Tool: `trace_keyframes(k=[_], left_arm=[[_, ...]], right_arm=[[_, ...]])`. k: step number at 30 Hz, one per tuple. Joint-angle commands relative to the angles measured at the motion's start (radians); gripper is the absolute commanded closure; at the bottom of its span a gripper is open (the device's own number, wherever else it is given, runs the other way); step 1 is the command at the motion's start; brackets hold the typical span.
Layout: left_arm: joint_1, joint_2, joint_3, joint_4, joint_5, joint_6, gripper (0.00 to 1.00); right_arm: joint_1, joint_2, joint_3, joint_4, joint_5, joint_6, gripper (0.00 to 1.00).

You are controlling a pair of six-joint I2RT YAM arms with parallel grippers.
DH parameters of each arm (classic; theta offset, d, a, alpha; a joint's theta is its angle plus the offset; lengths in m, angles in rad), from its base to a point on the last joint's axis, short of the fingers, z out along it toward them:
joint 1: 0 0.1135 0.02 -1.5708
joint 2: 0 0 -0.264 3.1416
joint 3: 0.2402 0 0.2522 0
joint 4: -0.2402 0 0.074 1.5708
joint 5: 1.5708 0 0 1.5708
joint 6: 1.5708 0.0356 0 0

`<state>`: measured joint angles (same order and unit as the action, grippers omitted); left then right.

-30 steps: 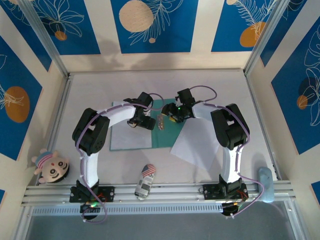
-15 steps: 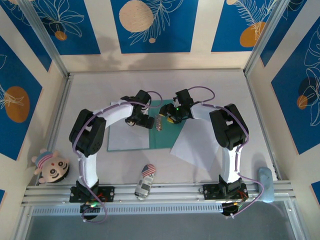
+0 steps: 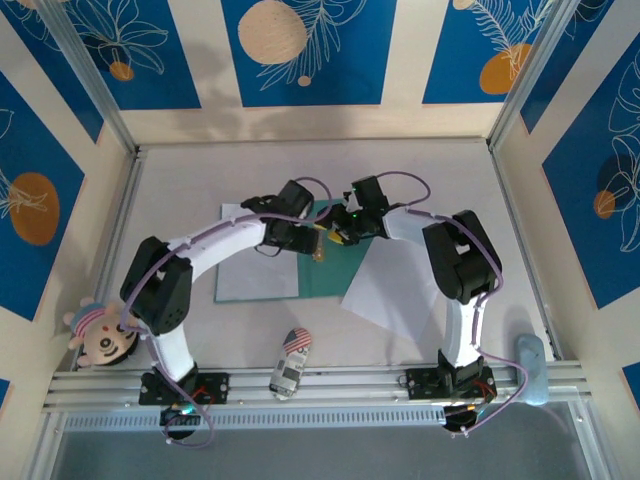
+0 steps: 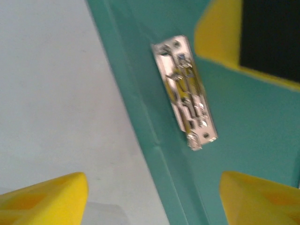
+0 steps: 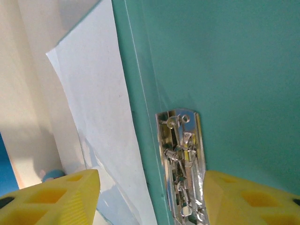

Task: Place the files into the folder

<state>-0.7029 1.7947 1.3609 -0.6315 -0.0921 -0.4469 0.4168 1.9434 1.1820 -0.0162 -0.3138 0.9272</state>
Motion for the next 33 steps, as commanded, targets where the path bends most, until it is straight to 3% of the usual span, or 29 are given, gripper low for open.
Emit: trace_keyframes(k=[1, 8, 14, 22, 33], left_arm=[[-0.053, 0.026, -0.006, 0.025, -0.064, -0.132, 0.35], [-0.132, 0.137, 0.059, 0.000, -0.167, -0.244, 0.55], [-0.145, 0.215, 0.102, -0.005, -0.189, -0.291, 0.63], [-0.145, 0.241, 0.126, -0.015, -0.206, -0.312, 0.79], [-0.144, 0.277, 0.157, -0.049, -0.203, -0.319, 0.81]], right_arm=[[-0.025, -0.067, -0.010, -0.063, 0.046, -0.070, 0.40], [-0.086, -0.091, -0.042, -0.115, 0.110, -0.131, 0.40], [-0.120, -0.059, -0.035, -0.110, 0.096, -0.149, 0.42], [-0.135, -0.028, -0.026, -0.099, 0.078, -0.155, 0.43], [-0.135, -0.009, -0.015, -0.096, 0.062, -0.158, 0.44]])
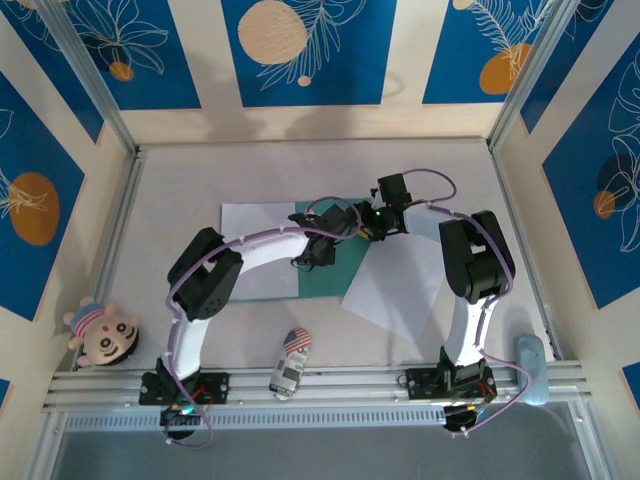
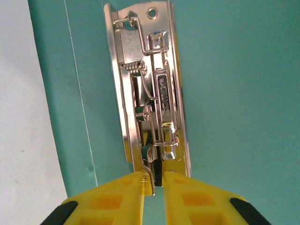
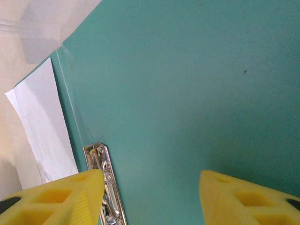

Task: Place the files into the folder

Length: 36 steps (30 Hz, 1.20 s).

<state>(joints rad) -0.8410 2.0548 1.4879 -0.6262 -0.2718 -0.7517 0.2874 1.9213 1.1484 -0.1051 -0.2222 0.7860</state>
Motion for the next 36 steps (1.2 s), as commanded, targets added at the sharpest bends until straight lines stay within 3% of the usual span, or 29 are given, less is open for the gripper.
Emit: trace_keyframes(k=[1, 15, 20, 36], left_arm=[[-0.006, 0.018, 0.035, -0.068, -0.034, -0.018, 0.81], [-0.001, 0.021, 0.037, -0.088, -0.031, -0.031, 0.78], [0.001, 0.018, 0.032, -0.078, -0.024, -0.032, 0.84], [0.068, -0.025, -0.031, -0.052, -0.012, 0.045, 0.88]], right_arm=[[-0.006, 0.016, 0.020, -0.007, -0.031, -0.017, 0.44], [-0.006, 0.040, 0.037, -0.016, -0.045, -0.019, 0.44], [-0.005, 0.045, 0.040, -0.018, -0.051, -0.020, 0.44], [0.012, 0.063, 0.062, -0.027, -0.074, -0.010, 0.46]])
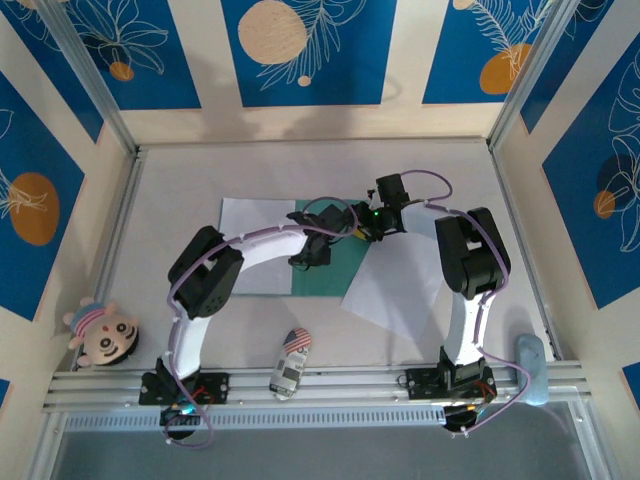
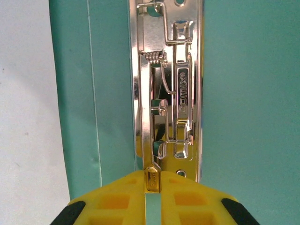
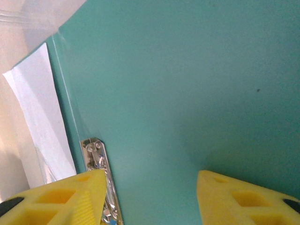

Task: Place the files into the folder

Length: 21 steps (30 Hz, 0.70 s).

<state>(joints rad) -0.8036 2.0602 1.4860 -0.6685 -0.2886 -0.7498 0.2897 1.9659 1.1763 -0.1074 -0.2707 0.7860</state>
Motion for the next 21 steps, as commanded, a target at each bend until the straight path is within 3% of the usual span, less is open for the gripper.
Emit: trace_keyframes(k=[1, 21], left_arm=[[0.036, -0.036, -0.041, 0.008, 0.009, 0.051, 0.88], [0.054, -0.007, -0.092, 0.072, 0.103, 0.030, 0.96]], right_arm=[[0.014, 0.024, 0.039, -0.028, -0.028, -0.008, 0.46], [0.037, 0.093, 0.059, -0.032, -0.048, 0.030, 0.46]])
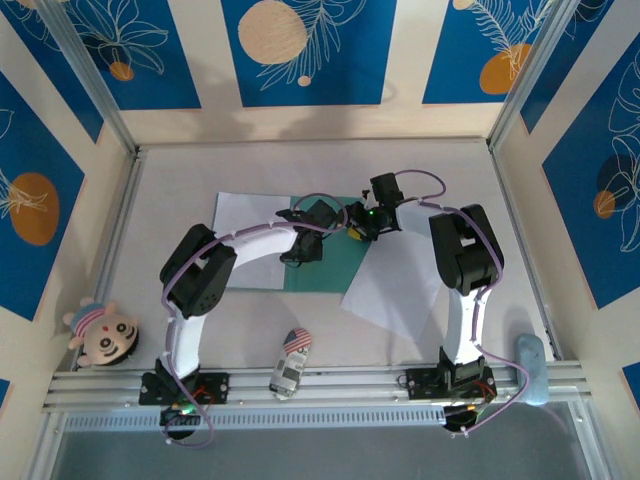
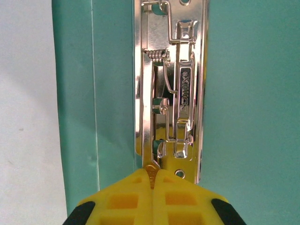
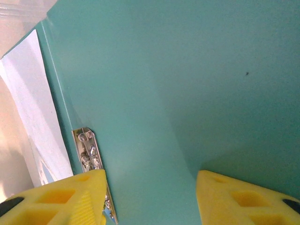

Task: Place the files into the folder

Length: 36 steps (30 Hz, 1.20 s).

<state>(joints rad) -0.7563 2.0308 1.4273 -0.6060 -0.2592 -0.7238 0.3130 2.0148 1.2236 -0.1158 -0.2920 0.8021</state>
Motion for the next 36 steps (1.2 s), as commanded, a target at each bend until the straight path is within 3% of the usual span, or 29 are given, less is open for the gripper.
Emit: trace_keyframes(k=[1, 26, 36], left_arm=[[0.007, 0.027, -0.036, 0.012, 0.079, 0.004, 0.96], [0.010, 0.019, -0.092, 0.204, 0.288, 0.033, 1.00], [0.016, -0.019, -0.047, 0.177, 0.267, 0.046, 1.00]], right_arm=[[0.015, 0.046, 0.011, -0.023, -0.027, 0.015, 0.46], [0.037, 0.114, 0.046, -0.033, -0.065, 0.028, 0.46], [0.039, 0.113, 0.043, -0.021, -0.077, 0.039, 0.46]])
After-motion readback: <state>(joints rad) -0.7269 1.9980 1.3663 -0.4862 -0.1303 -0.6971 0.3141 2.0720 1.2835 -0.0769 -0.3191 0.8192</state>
